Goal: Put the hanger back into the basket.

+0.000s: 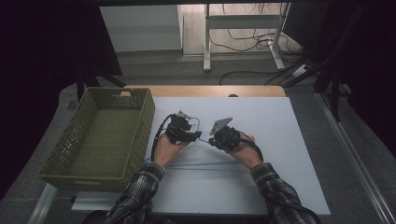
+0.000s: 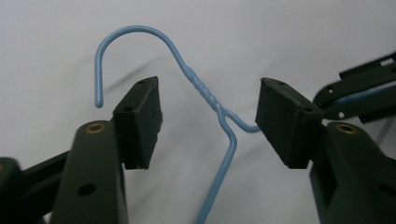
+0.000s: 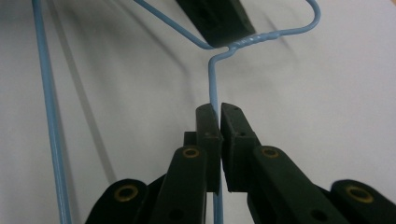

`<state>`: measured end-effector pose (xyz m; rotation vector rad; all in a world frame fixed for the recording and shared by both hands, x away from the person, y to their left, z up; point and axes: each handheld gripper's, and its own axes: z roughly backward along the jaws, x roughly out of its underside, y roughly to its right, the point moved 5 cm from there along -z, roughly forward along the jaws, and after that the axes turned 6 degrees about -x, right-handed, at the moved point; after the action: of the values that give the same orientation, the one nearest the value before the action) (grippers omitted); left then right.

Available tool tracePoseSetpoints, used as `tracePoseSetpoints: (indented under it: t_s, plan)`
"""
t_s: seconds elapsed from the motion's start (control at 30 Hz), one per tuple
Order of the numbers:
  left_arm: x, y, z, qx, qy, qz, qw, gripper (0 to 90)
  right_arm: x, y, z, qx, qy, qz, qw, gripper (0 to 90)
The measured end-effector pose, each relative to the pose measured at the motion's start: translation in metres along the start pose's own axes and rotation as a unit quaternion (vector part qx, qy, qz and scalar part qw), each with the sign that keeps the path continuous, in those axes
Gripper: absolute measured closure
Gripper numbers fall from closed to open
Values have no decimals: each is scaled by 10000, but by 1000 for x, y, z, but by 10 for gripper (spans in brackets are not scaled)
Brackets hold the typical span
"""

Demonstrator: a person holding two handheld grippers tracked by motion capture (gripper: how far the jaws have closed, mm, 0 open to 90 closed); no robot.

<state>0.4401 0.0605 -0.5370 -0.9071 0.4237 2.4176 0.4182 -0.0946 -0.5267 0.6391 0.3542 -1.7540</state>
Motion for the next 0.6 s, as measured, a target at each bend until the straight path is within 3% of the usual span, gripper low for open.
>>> tracePoseSetpoints:
  t_s: [0.17, 0.43, 0.53, 0.6]
  plan:
    - [-3, -2, -9, -4, -135, 50, 9999, 521, -1, -1, 2, 67, 29, 71, 9999, 861]
    - [-8, 0, -14, 179, -181, 334, 9991, 659, -2, -4, 6, 73, 122, 92, 9999, 861]
    - [-9, 1, -15, 126, -285, 372, 9988, 688, -1, -4, 6, 50, 142, 132, 9998, 860]
    - [-9, 2, -15, 132, -244, 505, 9983, 710, -1, -4, 6, 38, 128, 142, 9998, 860]
